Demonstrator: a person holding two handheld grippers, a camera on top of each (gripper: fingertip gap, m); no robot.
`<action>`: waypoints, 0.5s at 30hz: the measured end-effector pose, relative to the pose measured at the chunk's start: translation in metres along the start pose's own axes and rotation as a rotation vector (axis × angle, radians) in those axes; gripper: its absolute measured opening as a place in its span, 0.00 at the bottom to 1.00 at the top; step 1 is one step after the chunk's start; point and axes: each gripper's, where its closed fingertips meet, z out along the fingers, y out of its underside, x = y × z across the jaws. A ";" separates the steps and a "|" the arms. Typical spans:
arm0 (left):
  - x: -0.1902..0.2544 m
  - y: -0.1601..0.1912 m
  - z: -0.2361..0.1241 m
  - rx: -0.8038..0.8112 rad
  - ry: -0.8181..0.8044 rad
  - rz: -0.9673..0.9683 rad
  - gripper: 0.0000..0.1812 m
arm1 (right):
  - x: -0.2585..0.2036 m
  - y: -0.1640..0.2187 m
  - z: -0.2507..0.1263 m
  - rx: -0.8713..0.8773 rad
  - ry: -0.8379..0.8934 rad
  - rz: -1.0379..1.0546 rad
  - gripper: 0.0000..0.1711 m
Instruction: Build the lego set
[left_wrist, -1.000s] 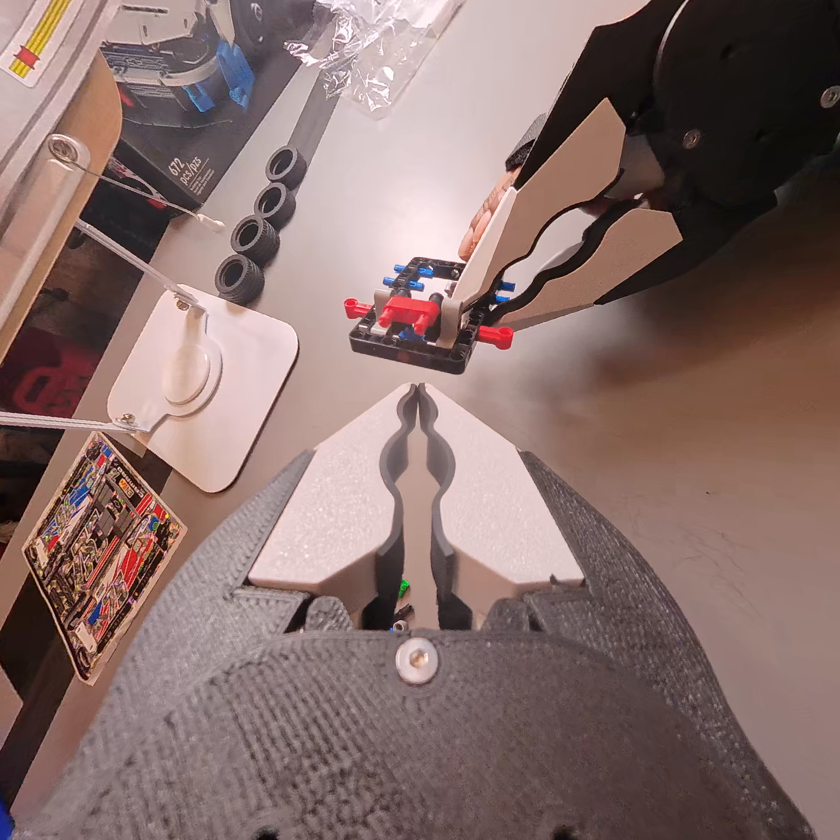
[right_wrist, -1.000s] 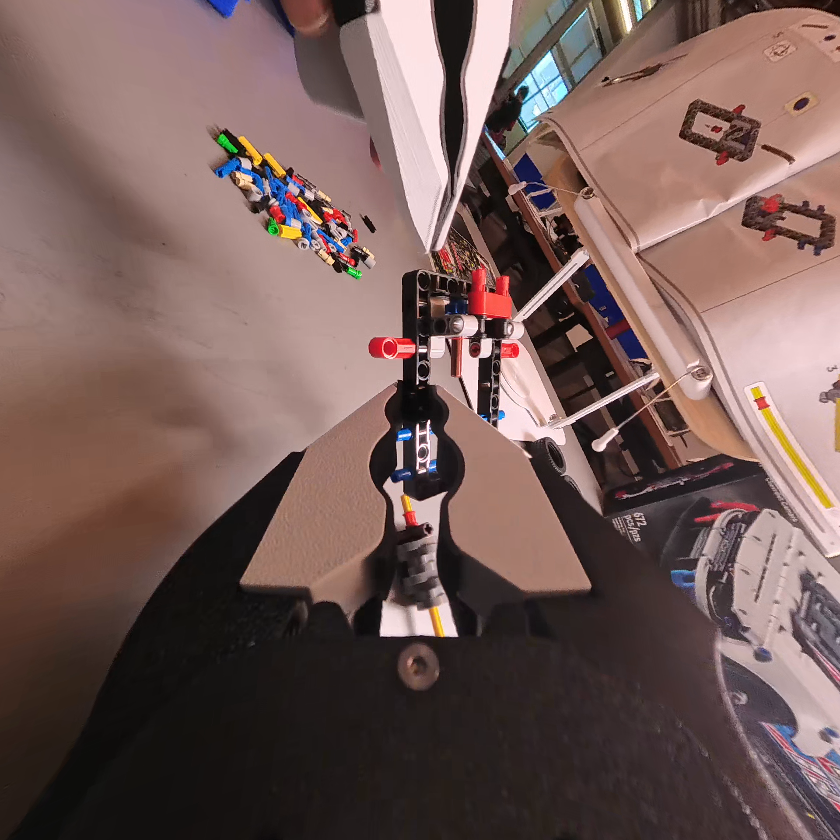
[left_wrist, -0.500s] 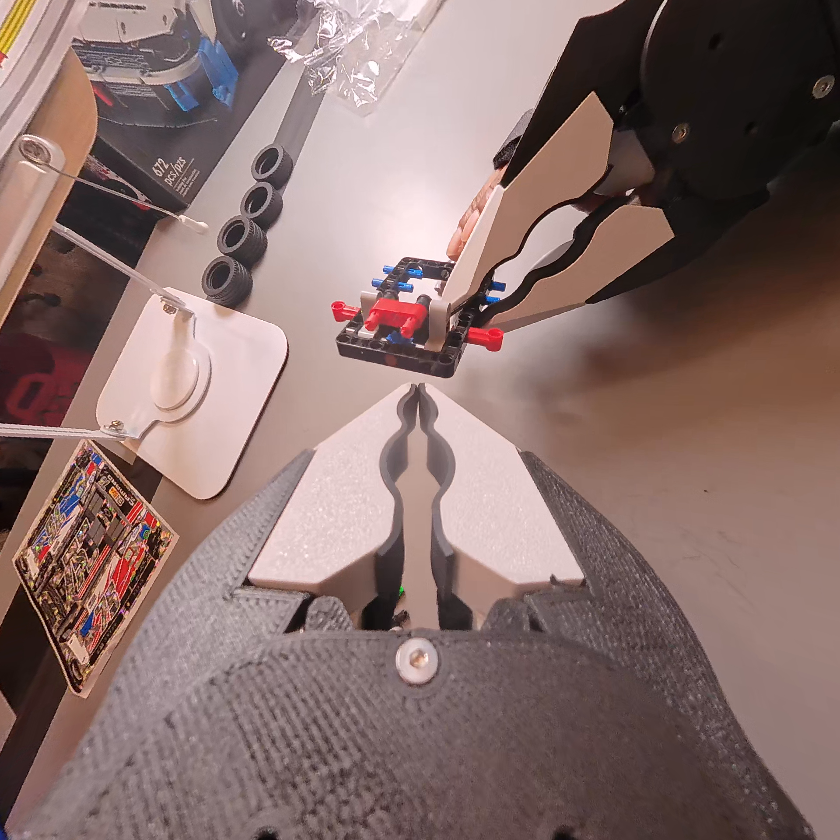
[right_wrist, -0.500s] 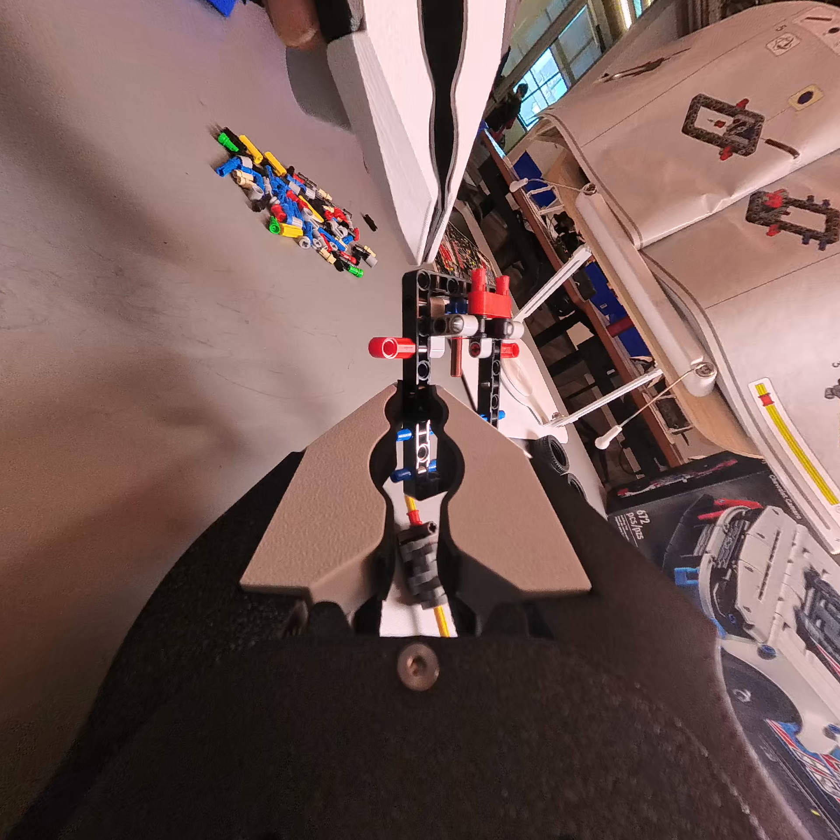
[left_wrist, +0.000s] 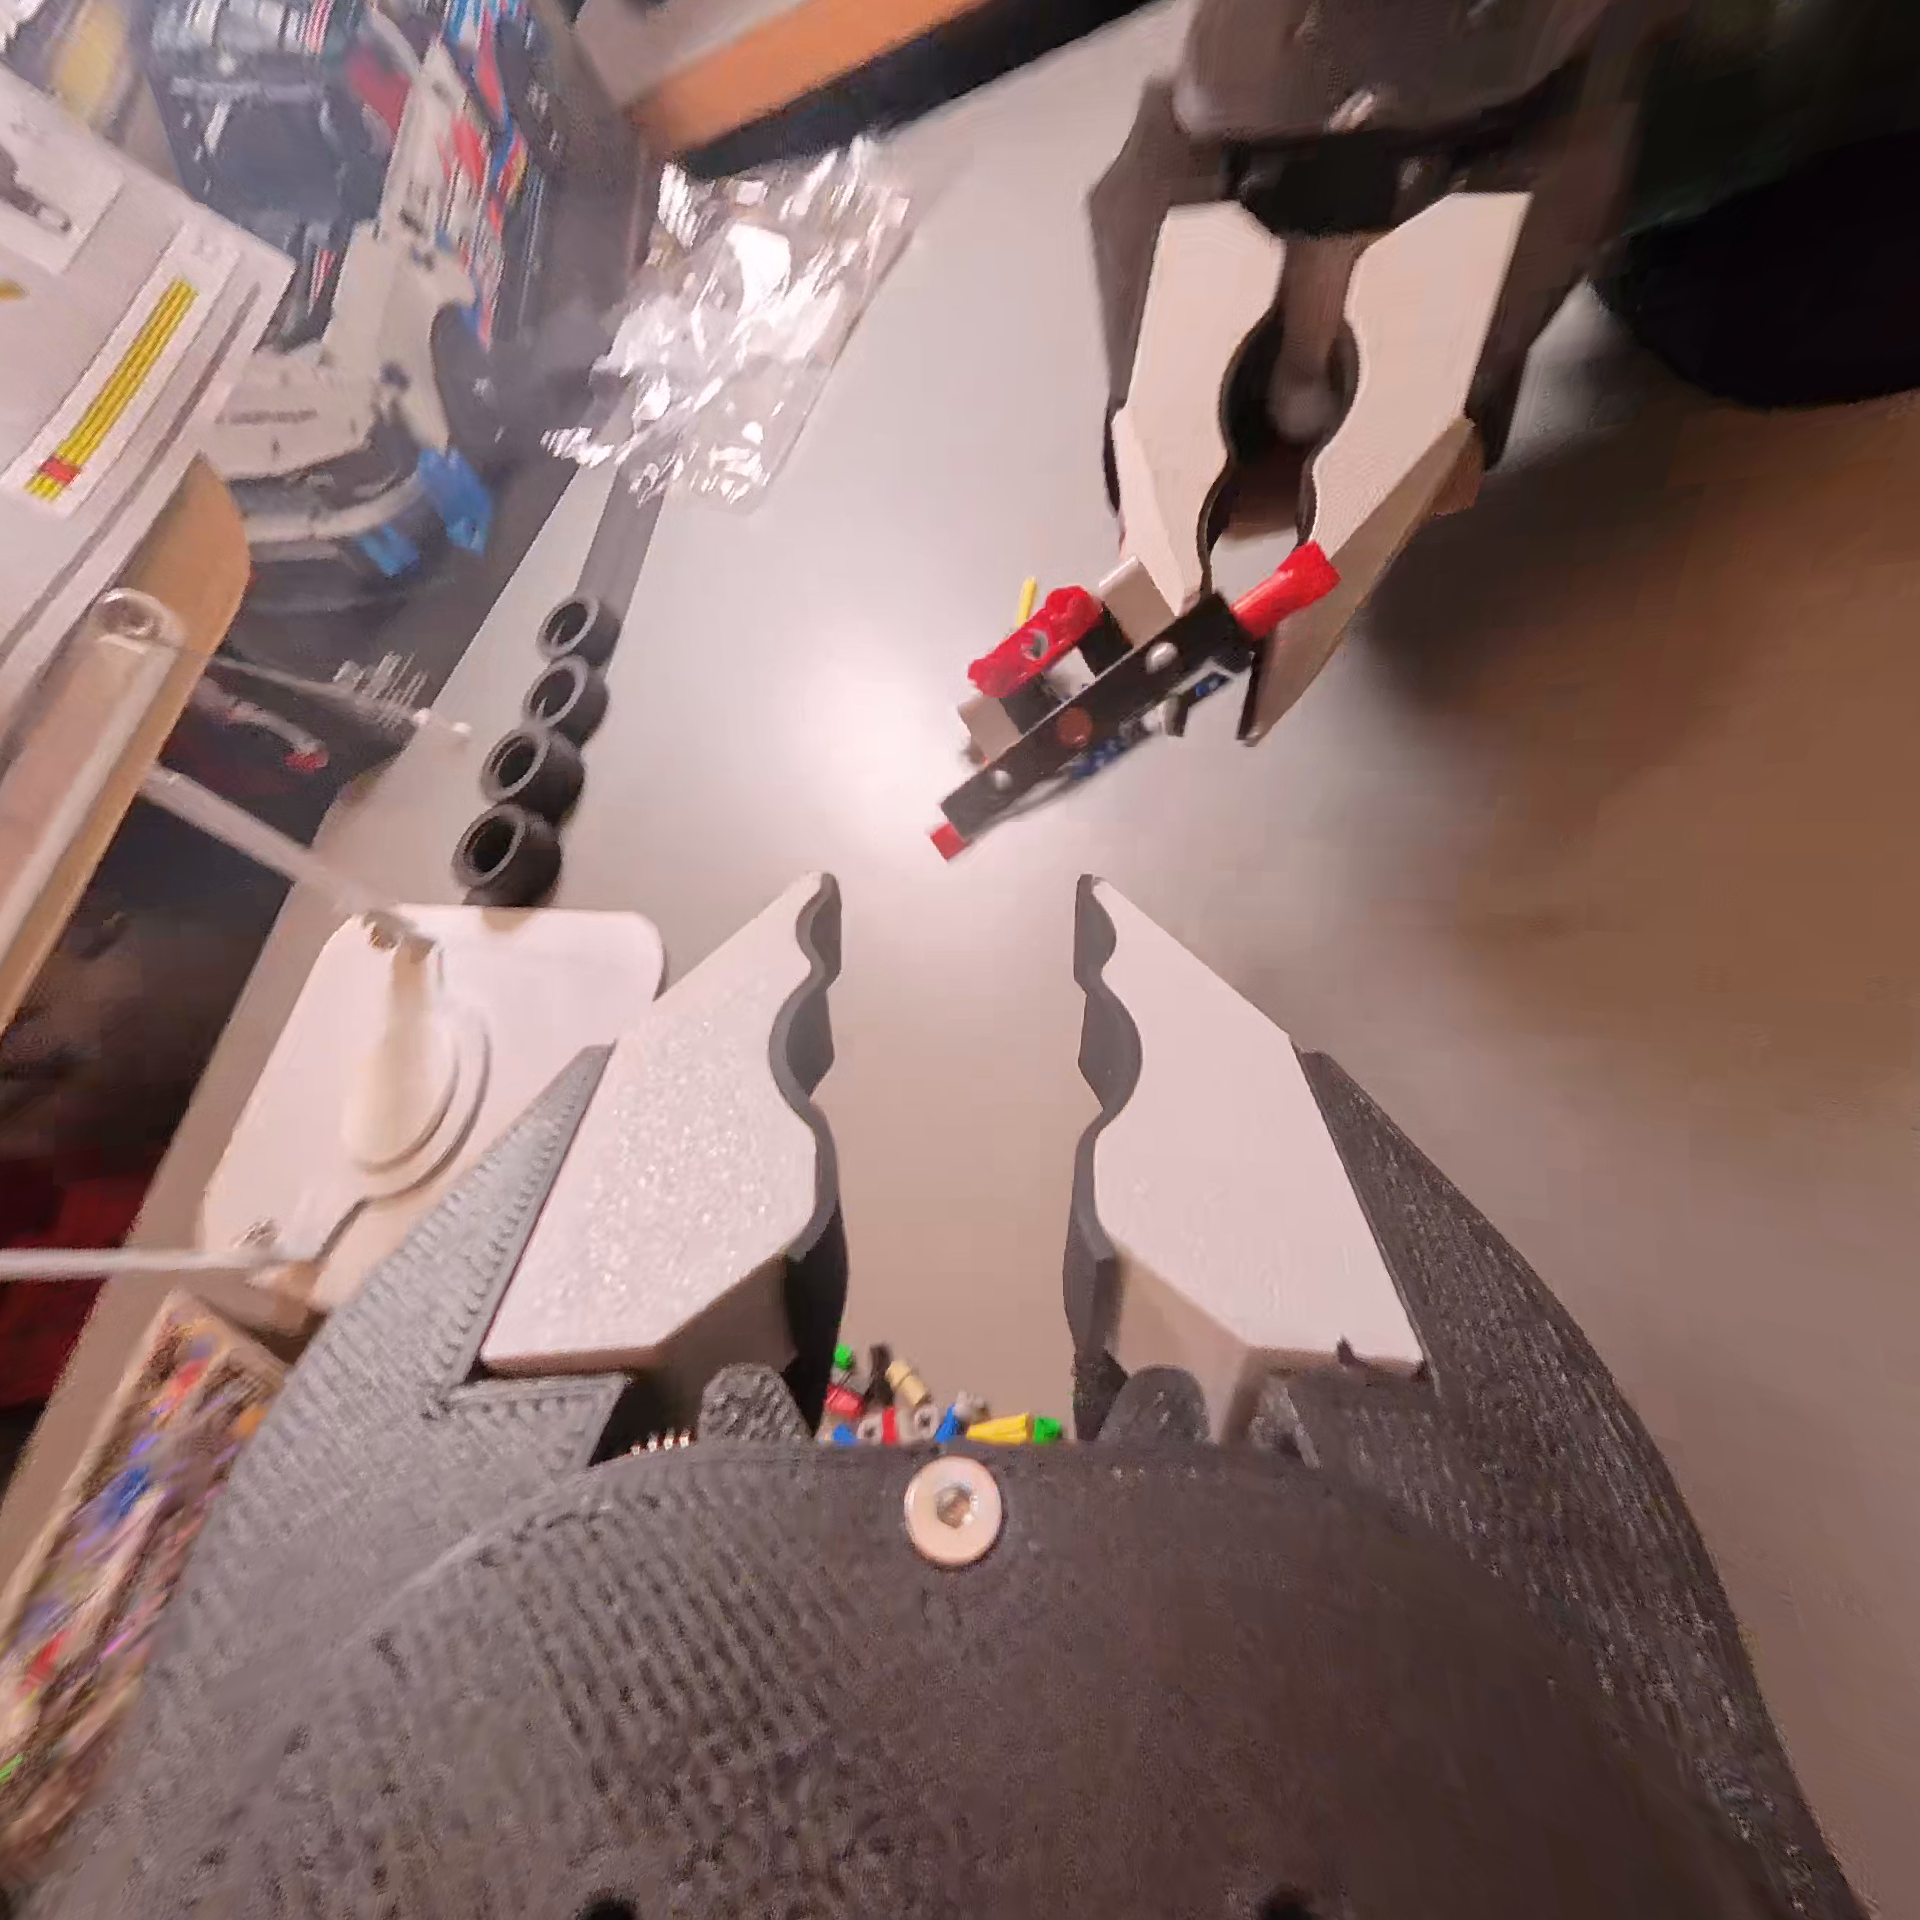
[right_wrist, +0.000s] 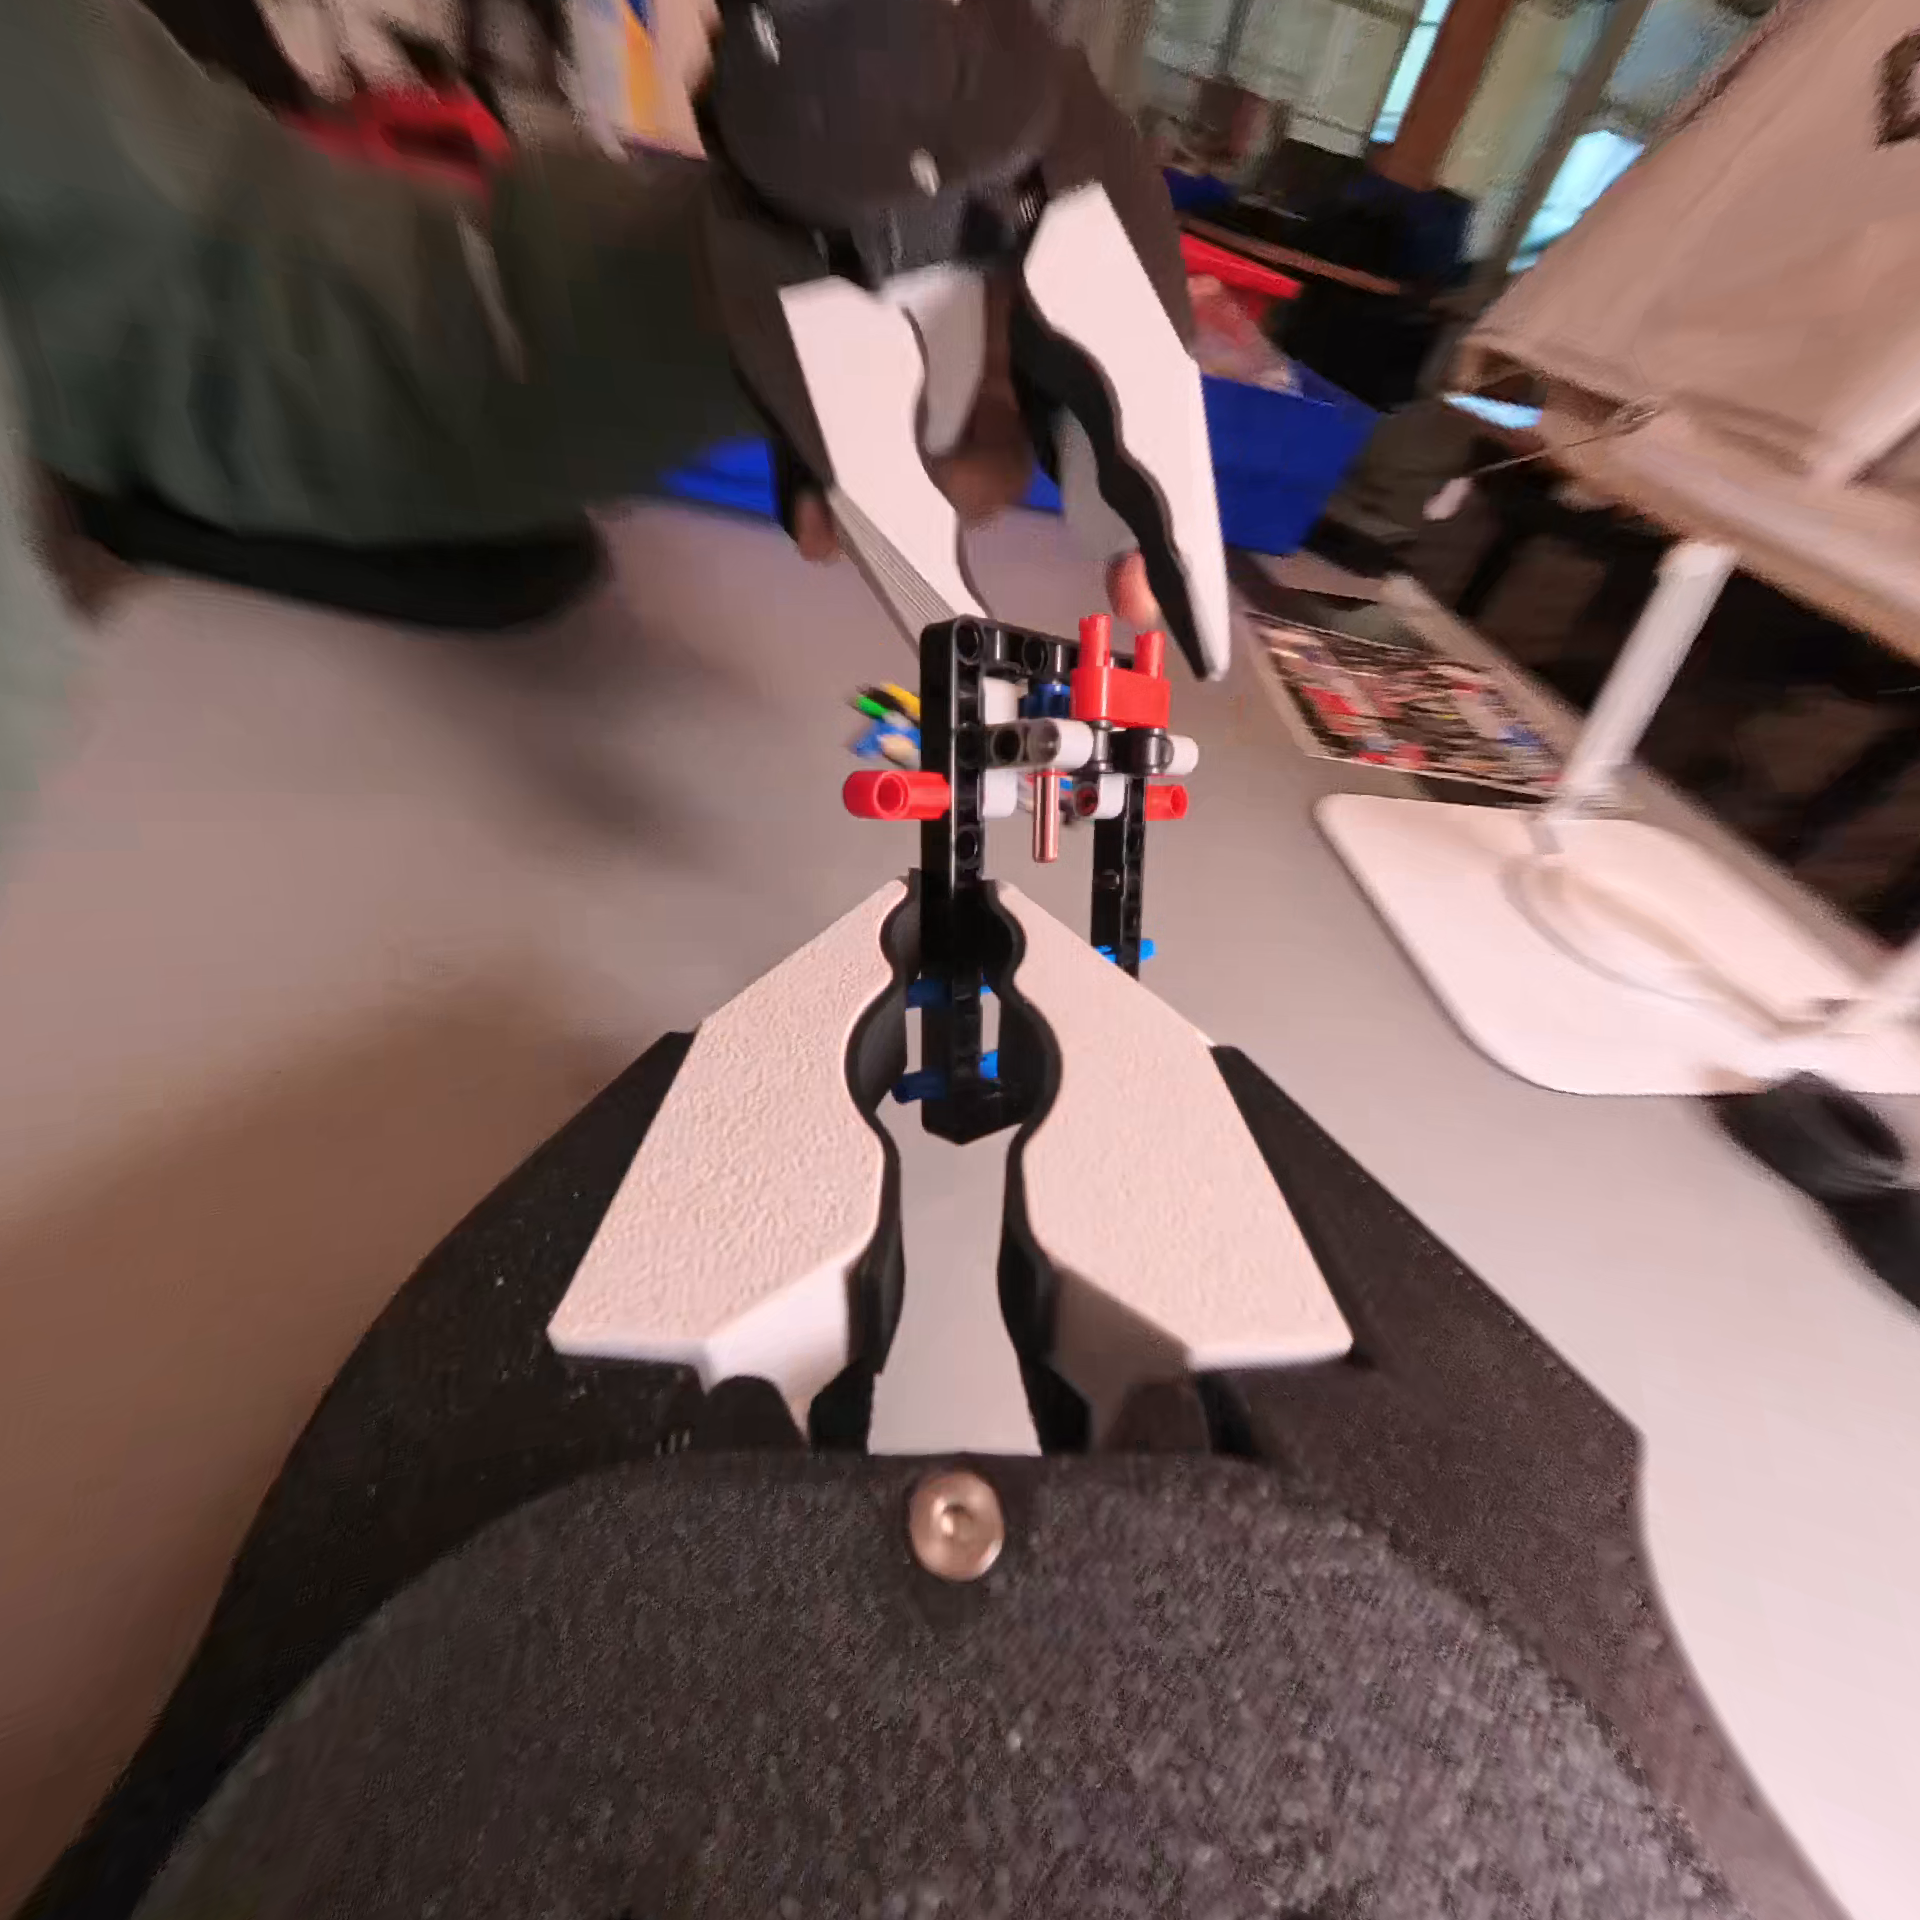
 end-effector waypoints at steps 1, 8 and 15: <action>0.005 -0.005 0.000 0.061 0.049 -0.039 0.23 | -0.008 -0.007 -0.003 0.049 -0.077 0.093 0.05; 0.034 -0.051 -0.019 0.385 0.337 -0.247 0.07 | -0.030 -0.046 -0.026 0.317 -0.450 0.513 0.05; 0.009 -0.045 -0.007 0.357 0.361 -0.637 0.04 | 0.011 -0.040 -0.025 0.382 -0.360 0.780 0.06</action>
